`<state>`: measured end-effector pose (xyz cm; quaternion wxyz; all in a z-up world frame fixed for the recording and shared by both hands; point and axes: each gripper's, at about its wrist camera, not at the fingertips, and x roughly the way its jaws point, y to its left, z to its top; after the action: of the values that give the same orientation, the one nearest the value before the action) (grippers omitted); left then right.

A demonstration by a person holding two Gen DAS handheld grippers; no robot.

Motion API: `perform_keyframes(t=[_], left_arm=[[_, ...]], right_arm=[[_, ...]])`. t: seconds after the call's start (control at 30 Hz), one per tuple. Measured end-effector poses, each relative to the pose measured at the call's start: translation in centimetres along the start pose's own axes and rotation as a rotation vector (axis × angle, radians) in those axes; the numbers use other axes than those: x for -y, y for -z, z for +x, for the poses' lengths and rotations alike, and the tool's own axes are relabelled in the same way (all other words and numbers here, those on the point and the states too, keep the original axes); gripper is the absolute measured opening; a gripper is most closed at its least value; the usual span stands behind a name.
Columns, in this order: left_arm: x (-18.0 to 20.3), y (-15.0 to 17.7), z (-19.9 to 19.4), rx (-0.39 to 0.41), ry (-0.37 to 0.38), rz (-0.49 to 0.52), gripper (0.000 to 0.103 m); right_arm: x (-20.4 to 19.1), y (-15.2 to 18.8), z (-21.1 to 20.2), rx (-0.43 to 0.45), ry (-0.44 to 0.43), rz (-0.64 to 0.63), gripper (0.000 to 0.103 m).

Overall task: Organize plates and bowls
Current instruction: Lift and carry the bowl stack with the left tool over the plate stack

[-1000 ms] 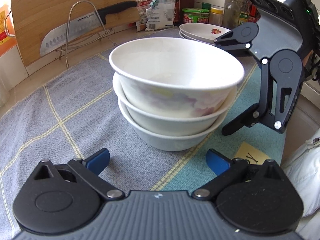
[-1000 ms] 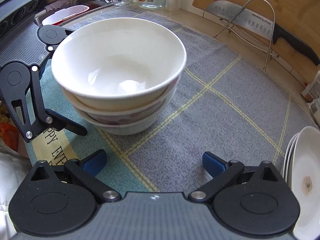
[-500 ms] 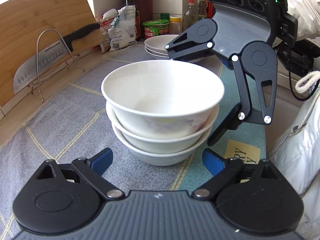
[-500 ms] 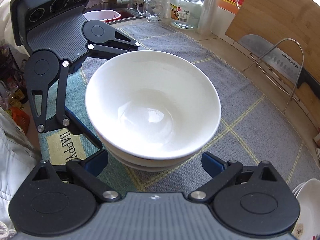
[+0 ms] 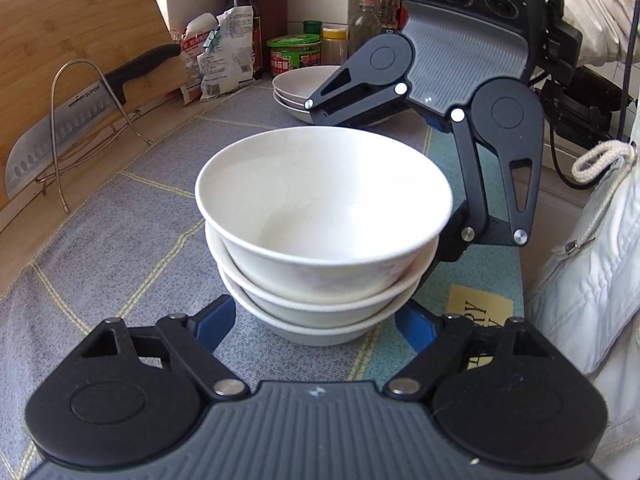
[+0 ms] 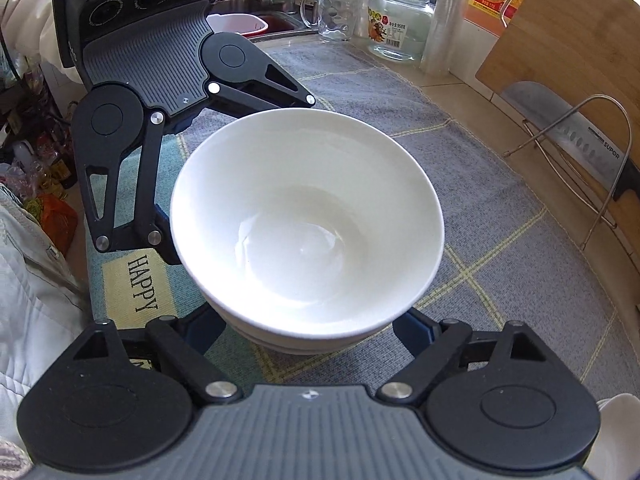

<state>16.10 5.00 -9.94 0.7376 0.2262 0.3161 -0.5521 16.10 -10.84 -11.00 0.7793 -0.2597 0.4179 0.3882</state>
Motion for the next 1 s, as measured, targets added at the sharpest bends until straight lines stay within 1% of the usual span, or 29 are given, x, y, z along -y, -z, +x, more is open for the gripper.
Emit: perform_keyframes(t=[0.2,0.57,0.77,1.0], left_arm=[[-0.4,-0.2,0.2,-0.007,0.033,0.019,0.086],[-0.9,-0.3,0.3,-0.008,0.079,0.044,0.086],[-0.7,-0.2,0.3,-0.008,0.076,0.047,0.086],[-0.3,-1.1,0.1,-0.013,0.049,0.055,0.086]], right_arm=[[0.1,0.0,0.0,-0.002,-0.022,0.006,0.088],[0.2,0.1,-0.1,-0.001,-0.024,0.014,0.088],[0.1,0.0,-0.1,-0.002,-0.018,0.019,0.087],[0.2,0.2,-0.8,0.006,-0.007,0.006,0.087]])
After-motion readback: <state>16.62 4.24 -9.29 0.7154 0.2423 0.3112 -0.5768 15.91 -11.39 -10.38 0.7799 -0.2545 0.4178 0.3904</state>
